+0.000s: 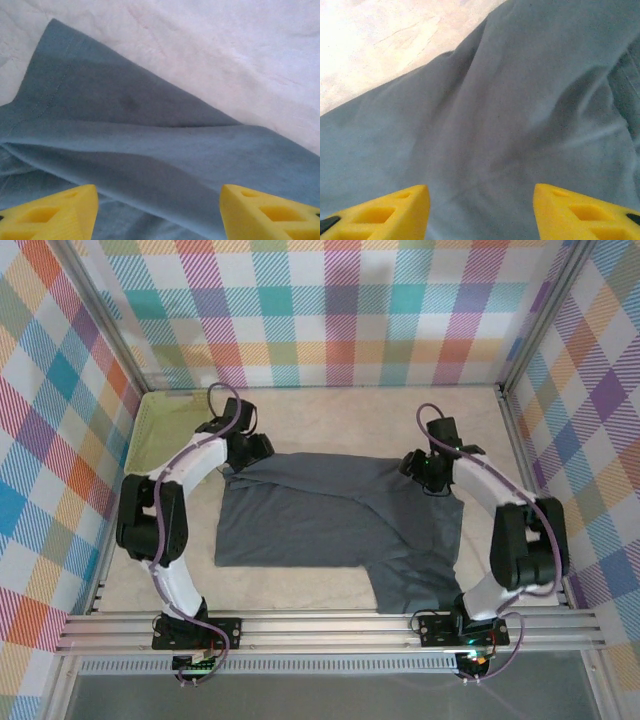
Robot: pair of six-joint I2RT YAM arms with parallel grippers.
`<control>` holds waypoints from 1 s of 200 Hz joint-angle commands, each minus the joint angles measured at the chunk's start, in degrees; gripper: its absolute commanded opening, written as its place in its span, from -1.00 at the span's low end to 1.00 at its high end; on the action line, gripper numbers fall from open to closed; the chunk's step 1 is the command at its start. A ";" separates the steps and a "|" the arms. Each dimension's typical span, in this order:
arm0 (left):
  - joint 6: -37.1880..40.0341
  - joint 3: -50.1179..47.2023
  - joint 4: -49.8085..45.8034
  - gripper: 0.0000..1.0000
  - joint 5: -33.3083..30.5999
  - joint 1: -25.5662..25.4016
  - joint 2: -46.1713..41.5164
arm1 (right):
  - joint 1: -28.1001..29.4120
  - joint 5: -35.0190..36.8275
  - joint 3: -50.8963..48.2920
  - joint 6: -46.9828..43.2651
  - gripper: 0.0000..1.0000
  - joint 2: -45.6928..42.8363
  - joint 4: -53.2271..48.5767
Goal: Fold the inside-out t-shirt
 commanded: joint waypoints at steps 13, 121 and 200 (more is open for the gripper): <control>0.06 0.68 0.20 0.34 0.50 2.12 6.12 | -1.59 3.80 6.90 -1.51 0.15 9.19 0.02; -0.71 2.00 -0.64 0.57 3.95 3.39 3.08 | -11.66 3.25 11.03 -0.49 -0.08 9.46 -2.35; -2.84 7.61 -1.52 0.56 4.59 1.44 12.19 | -6.69 -1.72 18.59 -0.39 -0.06 18.77 -4.77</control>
